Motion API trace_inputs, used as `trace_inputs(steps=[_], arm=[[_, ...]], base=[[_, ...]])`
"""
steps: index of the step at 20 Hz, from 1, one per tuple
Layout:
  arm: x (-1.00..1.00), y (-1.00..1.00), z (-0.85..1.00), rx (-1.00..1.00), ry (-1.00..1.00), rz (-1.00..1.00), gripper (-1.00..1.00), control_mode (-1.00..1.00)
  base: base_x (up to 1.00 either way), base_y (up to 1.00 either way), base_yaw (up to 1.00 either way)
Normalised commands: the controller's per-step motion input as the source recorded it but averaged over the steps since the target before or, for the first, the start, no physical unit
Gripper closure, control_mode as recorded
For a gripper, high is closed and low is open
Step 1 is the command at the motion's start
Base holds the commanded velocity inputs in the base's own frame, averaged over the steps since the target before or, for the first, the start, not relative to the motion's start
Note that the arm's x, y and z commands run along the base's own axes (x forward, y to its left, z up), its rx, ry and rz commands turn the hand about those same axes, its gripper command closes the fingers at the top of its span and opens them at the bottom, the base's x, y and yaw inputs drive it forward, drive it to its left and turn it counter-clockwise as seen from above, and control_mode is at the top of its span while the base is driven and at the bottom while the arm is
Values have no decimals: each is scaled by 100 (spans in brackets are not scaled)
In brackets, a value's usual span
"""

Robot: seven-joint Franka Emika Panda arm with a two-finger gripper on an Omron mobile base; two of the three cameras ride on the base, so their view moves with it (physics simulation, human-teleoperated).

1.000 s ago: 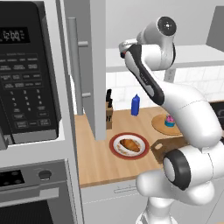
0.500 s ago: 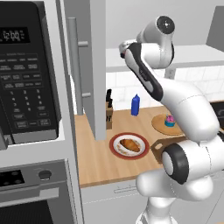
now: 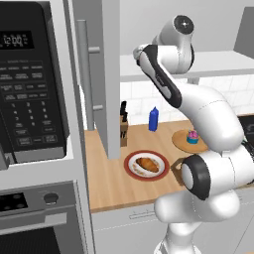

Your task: From the different types of pastries on the counter, select a croissant and place it on the cutting board. Then retrieve a jar of jam from the cabinet and place it alongside the croissant on the cutting board.

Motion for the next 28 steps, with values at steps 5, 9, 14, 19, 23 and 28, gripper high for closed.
trace_inputs(steps=[5,9,14,19,23,28], arm=[[0,2,-10,0,0,0,-100,-100],[14,0,-1,0,0,0,-100,-100],[41,13,-2,1,0,0,-100,-100],[34,7,0,2,0,0,-100,-100],[32,0,-1,2,0,0,-100,-100],[26,0,-11,1,0,0,-100,-100]], base=[[0,0,0],[0,0,0],[0,0,0],[0,0,0],[0,0,0],[0,0,0]])
